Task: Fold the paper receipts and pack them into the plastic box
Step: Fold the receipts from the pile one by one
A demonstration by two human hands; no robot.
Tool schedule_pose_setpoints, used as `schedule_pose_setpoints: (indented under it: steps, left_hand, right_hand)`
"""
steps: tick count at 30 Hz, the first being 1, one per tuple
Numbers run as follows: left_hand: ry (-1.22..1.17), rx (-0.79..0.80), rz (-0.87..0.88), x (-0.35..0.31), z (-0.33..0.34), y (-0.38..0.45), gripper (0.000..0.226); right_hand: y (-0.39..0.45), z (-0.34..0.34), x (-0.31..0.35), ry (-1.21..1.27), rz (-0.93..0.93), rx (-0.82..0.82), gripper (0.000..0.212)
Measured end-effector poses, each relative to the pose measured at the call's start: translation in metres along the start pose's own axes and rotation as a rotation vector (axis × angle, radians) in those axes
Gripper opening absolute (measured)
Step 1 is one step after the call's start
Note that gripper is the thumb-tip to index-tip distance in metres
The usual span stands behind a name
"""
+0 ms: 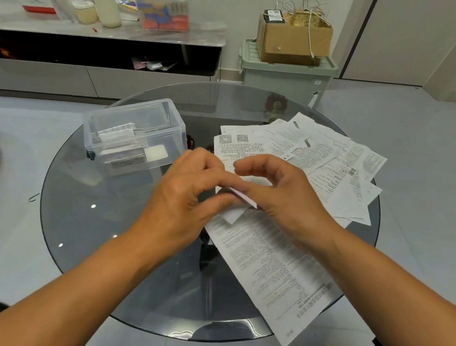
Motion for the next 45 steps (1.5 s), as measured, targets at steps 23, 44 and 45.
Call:
schedule_pose_setpoints:
  steps: [23,44,45]
  left_hand:
    - [-0.618,0.246,-0.601,0.015,0.013,0.000,0.015]
    - [0.512,0.218,-0.269,0.073,-0.024,-0.026,0.008]
    - [0.507,0.241,-0.188,0.065,-0.016,-0.031,0.009]
  right_hand:
    - [-0.007,0.013,0.009,0.119,0.047,0.005,0.021]
    - [-0.007,-0.017,0.004,-0.760,-0.015,-0.025,0.010]
    - [-0.008,-0.019,0.005,-0.794,-0.008,-0.039,0.013]
Point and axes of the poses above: each hand's wrist, its own y-axis towards the middle knuckle, its own z-axis out of the palm, x = y × z, the point moved 4 cm from there along y, towards the middle knuckle, and after that the axes turned 12 degrees about y, right-handed, at the moved point
